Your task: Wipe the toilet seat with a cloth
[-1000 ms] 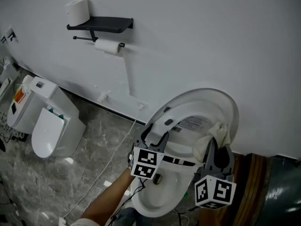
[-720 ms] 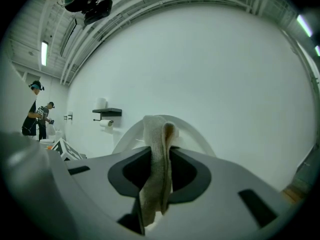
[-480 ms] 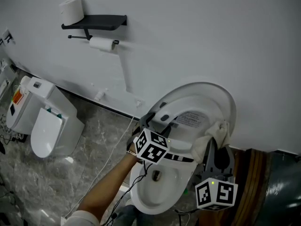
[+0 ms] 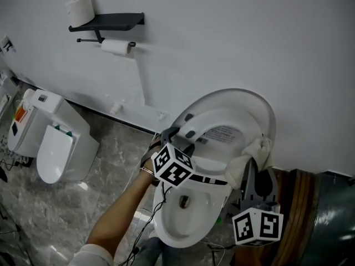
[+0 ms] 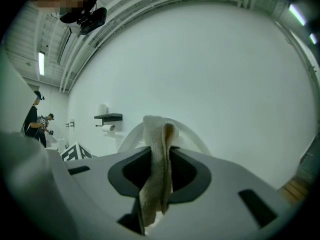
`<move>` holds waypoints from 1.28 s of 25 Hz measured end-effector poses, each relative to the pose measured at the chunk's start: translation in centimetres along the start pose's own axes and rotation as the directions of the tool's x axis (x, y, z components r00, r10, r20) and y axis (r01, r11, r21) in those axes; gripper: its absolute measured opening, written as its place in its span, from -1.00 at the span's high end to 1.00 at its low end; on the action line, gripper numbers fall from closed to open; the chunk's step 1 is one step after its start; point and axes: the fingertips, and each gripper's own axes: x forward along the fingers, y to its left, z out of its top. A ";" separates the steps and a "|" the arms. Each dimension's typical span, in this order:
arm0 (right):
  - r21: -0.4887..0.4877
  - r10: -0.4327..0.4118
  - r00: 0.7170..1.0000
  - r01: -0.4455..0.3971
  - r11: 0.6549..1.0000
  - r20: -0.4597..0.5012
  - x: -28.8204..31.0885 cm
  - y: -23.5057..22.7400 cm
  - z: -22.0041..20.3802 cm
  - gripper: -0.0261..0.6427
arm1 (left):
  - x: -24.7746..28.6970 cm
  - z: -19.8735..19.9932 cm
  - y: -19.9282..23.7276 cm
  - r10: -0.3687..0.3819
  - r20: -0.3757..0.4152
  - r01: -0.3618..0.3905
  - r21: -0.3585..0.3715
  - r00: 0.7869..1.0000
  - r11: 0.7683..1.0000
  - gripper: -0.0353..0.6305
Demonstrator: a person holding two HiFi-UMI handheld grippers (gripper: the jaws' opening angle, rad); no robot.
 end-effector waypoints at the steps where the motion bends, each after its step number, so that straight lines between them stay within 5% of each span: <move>1: 0.002 0.004 1.000 -0.004 1.000 0.004 -0.1 0.1 0.3 0.66 | -0.3 -0.1 0.0 -0.011 0.001 0.011 0.010 1.000 1.000 -0.04; 7: 0.028 0.023 0.999 -0.023 0.999 0.022 -1.1 0.5 1.7 0.66 | -2.5 -0.8 -0.5 -0.026 0.021 0.024 0.092 0.999 0.996 0.22; 14: 0.030 0.032 0.999 -0.032 0.999 -0.004 -3.5 0.6 2.8 0.66 | -5.6 -1.9 -1.5 -0.097 0.099 0.090 0.070 0.990 0.993 0.37; 32: -0.080 -0.053 0.989 0.042 0.996 -0.138 -13.2 3.0 -0.8 0.66 | -11.3 -6.1 -5.6 -0.057 0.123 0.052 0.044 0.991 0.998 0.41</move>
